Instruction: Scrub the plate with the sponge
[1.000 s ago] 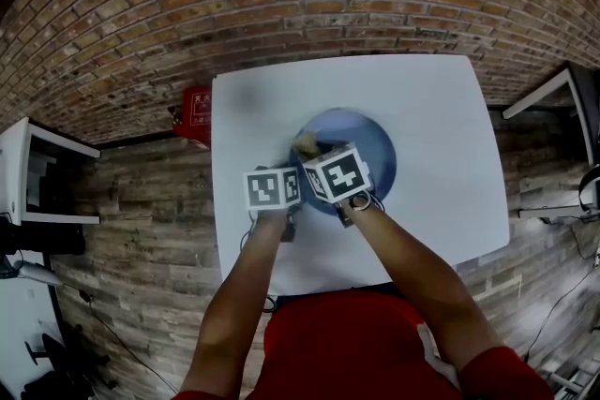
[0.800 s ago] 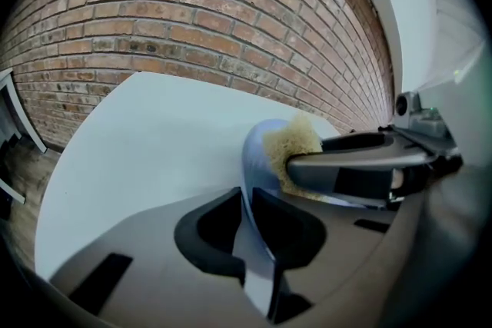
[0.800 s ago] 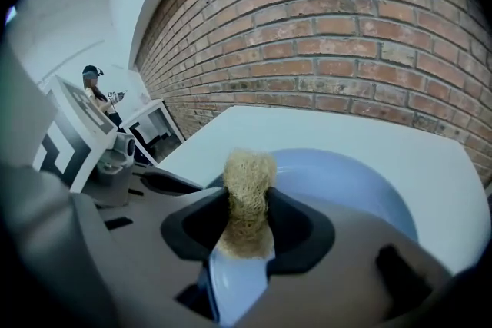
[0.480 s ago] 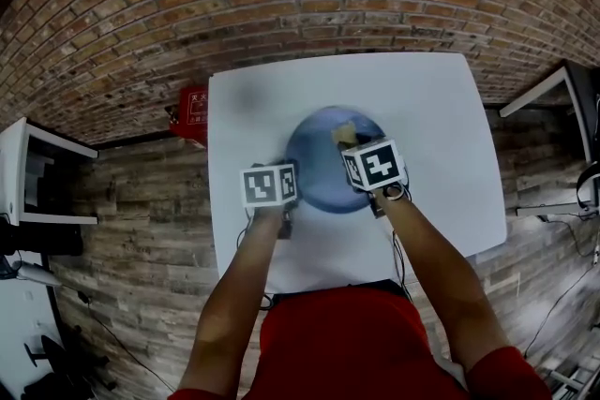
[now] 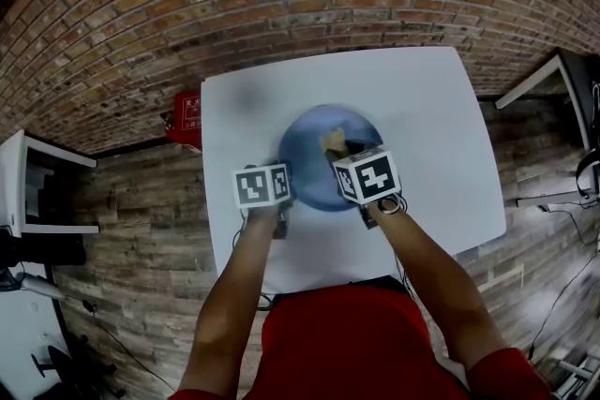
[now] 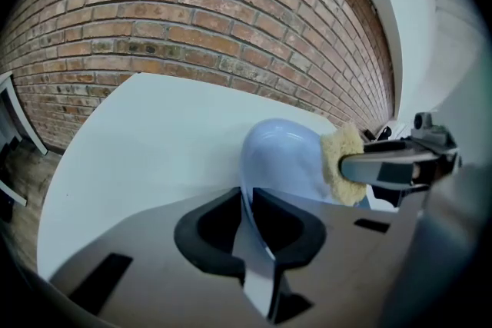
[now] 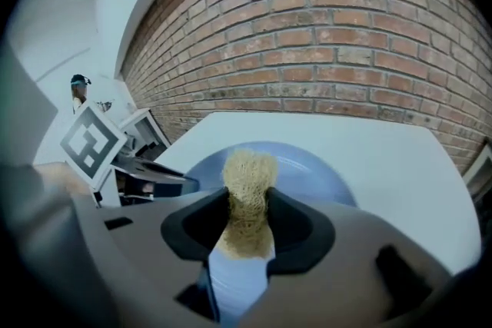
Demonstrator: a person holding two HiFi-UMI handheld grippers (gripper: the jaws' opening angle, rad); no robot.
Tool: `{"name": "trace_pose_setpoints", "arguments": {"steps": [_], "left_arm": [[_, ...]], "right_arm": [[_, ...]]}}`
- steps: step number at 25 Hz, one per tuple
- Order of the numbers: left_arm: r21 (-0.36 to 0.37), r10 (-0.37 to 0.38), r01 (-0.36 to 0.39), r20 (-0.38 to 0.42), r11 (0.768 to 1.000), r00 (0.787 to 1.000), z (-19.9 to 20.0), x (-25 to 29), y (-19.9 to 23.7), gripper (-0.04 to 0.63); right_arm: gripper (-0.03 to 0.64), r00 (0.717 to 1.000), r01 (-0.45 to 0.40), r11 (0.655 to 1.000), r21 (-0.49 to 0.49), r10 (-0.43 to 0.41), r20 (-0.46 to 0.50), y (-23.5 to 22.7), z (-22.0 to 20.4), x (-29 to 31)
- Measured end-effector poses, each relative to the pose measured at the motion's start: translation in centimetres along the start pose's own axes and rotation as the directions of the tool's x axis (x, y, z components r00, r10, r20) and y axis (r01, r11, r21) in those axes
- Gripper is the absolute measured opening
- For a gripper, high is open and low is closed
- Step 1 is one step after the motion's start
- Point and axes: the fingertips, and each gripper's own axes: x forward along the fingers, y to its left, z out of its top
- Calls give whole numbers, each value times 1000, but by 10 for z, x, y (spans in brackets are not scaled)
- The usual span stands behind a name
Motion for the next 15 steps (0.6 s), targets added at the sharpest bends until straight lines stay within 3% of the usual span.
{"name": "trace_pose_setpoints", "arguments": {"steps": [3, 7, 15], "left_arm": [[-1, -1, 1, 0, 1000, 1000, 0, 0, -1, 55], [-7, 2, -2, -2, 1000, 1000, 0, 0, -1, 55], [3, 4, -4, 1, 1000, 1000, 0, 1, 0, 55]], "right_arm": [[153, 998, -67, 997, -27, 67, -19, 40, -4, 12], [153, 995, -94, 994, -58, 91, -51, 63, -10, 22], [153, 997, -36, 998, -44, 33, -63, 27, -23, 11]]}}
